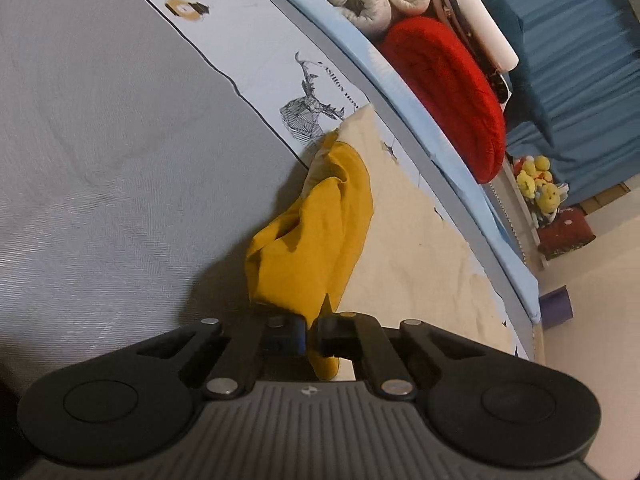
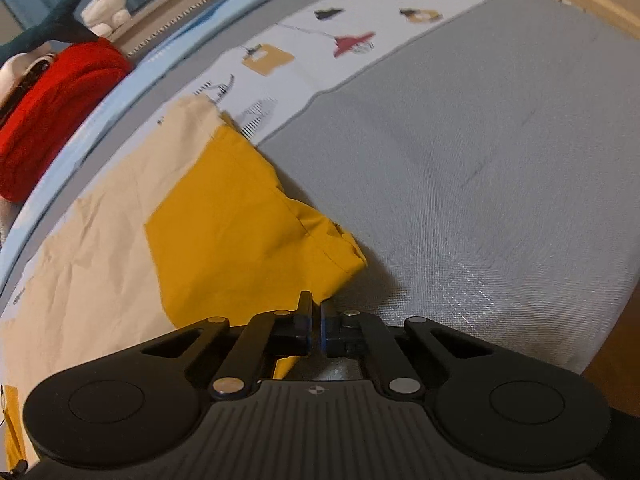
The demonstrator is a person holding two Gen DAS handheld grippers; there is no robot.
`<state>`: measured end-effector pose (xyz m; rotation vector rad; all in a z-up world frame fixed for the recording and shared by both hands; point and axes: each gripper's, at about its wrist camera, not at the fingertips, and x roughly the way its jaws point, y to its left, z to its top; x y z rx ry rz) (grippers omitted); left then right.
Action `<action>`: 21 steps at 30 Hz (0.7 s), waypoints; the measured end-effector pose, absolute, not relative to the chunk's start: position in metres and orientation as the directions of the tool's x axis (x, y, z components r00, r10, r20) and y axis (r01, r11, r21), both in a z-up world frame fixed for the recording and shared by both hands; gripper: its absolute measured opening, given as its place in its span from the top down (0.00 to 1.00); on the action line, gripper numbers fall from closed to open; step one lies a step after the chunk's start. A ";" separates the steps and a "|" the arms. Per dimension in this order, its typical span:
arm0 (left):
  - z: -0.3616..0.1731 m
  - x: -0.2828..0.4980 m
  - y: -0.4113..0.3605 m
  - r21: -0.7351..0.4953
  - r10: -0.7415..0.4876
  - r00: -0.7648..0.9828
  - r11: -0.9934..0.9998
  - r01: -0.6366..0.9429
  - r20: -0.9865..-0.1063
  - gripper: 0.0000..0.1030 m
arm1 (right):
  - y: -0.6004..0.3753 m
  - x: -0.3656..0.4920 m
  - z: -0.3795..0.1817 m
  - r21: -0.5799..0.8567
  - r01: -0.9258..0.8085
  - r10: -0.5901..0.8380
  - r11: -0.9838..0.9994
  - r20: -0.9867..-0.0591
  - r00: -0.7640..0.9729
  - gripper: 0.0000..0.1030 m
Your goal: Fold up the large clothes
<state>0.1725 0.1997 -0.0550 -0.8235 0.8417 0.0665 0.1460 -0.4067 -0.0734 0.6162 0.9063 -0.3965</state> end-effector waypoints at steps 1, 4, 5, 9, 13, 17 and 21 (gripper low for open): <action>-0.052 0.168 0.203 -0.611 -0.255 0.670 0.700 -0.370 -0.697 0.96 | -0.403 0.142 -0.069 0.321 0.557 -0.068 0.766 -0.821 0.567 0.98; -0.048 0.153 0.212 -0.564 -0.249 0.603 0.715 -0.413 -0.758 0.96 | -0.392 0.129 -0.057 0.294 0.552 -0.082 0.780 -0.827 0.556 0.98; -0.048 0.149 0.215 -0.549 -0.248 0.580 0.720 -0.425 -0.776 0.96 | -0.388 0.124 -0.054 0.284 0.556 -0.087 0.781 -0.833 0.547 0.98; -0.053 0.137 0.218 -0.501 -0.239 0.520 0.740 -0.449 -0.820 0.94 | -0.371 0.103 -0.052 0.232 0.583 -0.114 0.779 -0.861 0.495 0.98; -0.063 0.143 0.225 -0.507 -0.264 0.487 0.717 -0.479 -0.833 0.87 | -0.357 0.097 -0.056 0.150 0.581 -0.173 0.800 -0.870 0.462 0.90; -0.075 0.148 0.229 -0.516 -0.281 0.469 0.687 -0.511 -0.837 0.69 | -0.342 0.097 -0.042 0.033 0.588 -0.318 0.808 -0.815 0.484 0.86; -0.088 0.150 0.232 -0.534 -0.291 0.473 0.653 -0.538 -0.832 0.57 | -0.319 0.101 -0.018 -0.057 0.571 -0.442 0.819 -0.697 0.565 0.86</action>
